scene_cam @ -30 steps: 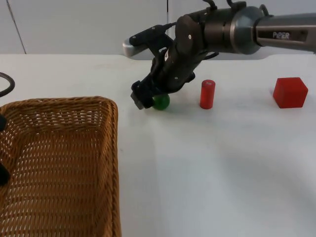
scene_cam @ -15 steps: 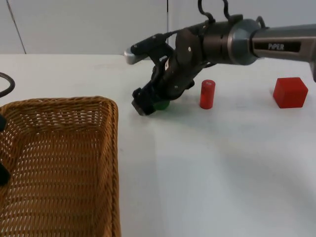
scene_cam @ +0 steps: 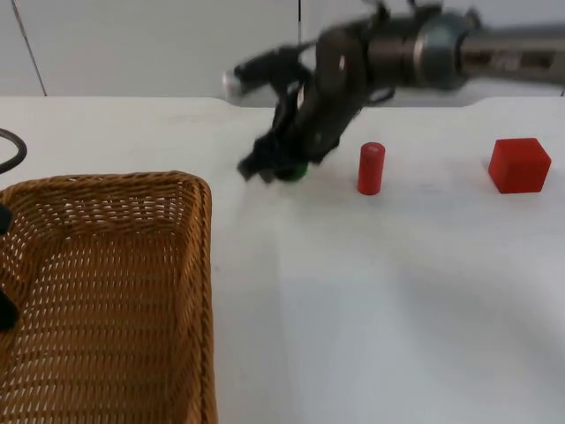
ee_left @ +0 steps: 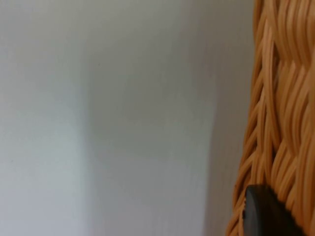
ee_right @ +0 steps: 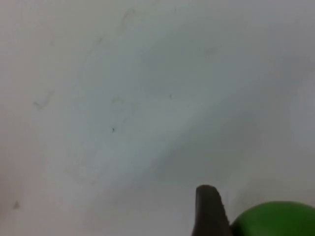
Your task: Pick up the basket with the left hand and place the object to the left of the red cylinder into the basket with the right hand.
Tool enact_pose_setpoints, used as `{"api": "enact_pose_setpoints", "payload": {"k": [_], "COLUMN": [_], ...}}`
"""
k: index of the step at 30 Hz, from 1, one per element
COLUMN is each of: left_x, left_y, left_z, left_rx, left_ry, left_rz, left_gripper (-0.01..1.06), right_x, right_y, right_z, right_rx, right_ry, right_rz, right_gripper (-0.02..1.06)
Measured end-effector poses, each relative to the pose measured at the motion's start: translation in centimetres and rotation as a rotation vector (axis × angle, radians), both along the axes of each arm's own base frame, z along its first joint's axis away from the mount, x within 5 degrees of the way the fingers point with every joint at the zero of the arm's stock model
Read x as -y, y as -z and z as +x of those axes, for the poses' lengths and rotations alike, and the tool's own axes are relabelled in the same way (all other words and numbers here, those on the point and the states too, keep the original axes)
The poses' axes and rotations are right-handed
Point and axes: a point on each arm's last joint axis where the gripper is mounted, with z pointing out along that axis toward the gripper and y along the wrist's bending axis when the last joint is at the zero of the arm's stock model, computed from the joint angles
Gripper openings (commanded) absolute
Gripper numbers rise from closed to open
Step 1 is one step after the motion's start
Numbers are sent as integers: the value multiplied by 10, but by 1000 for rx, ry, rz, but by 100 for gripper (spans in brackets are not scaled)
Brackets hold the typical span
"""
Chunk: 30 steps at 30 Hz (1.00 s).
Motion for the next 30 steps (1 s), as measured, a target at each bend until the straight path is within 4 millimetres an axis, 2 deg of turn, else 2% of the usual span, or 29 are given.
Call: {"api": "enact_pose_setpoints", "payload": {"k": [3,4,6,8,9,11,17,19,20,22,26,30], "left_x": [0,0,0,0,0,0,0,0,0,0,0,1], "left_y": [0,0,0,0,0,0,0,0,0,0,0,0], "left_z": [0,0,0,0,0,0,0,0,0,0,1,1], "left_rx": [0,0,0,0,0,0,0,1,1,2,3,3], "left_ry": [0,0,0,0,0,0,0,-3,-3,-3,-7,-9], "left_rz": [0,0,0,0,0,0,0,-2,-2,-3,-7,-8], "left_gripper": [0,0,0,0,0,0,0,0,0,0,0,0], "right_x": [8,8,17,24,24,30,32,23,23,9,-15,-48], "right_y": [-71,-71,-117,-147,-147,-167,-183,-191,-191,-192,-180,-141], "right_z": [-13,-13,-26,-38,-38,-46,-59,-72,-72,-87,-110,-145], "right_rx": [8,8,16,11,11,13,-10,-13,-13,-26,-64,-99], "right_ry": [2,2,4,5,5,6,-2,-33,-33,-74,-136,-235], "right_rz": [5,5,10,6,6,7,-9,-14,-14,-23,-48,-77], "right_gripper": [0,0,0,0,0,0,0,0,0,0,0,0]}}
